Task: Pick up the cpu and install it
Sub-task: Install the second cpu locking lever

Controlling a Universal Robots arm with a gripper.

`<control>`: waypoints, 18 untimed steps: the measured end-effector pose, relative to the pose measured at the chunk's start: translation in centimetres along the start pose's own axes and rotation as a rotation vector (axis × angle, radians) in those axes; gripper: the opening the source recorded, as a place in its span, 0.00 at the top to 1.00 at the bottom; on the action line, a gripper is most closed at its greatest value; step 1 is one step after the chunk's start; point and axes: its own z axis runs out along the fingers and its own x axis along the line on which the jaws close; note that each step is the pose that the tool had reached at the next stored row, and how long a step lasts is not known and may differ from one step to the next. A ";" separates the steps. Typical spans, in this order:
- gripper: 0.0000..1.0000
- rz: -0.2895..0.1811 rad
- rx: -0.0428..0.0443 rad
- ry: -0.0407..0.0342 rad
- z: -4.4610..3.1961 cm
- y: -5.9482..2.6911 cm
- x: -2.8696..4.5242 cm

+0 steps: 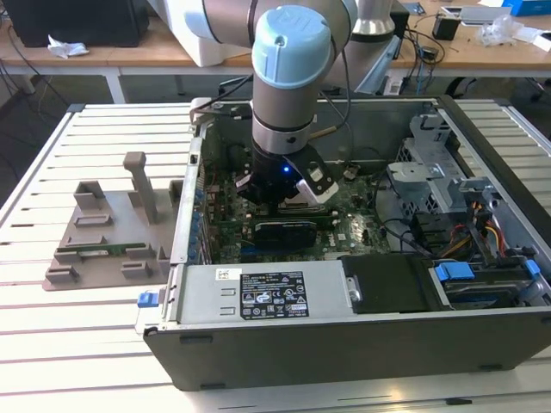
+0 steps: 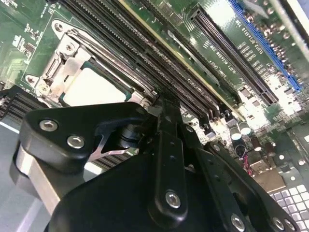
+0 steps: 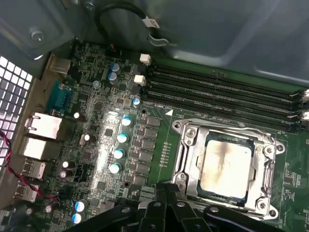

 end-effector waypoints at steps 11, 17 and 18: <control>0.89 0.000 -0.0009 -0.0008 0.02 -0.01 0.05; 0.89 -0.001 -0.0020 -0.0018 0.08 -0.05 0.09; 0.89 -0.001 -0.0014 -0.0024 0.01 -0.07 0.12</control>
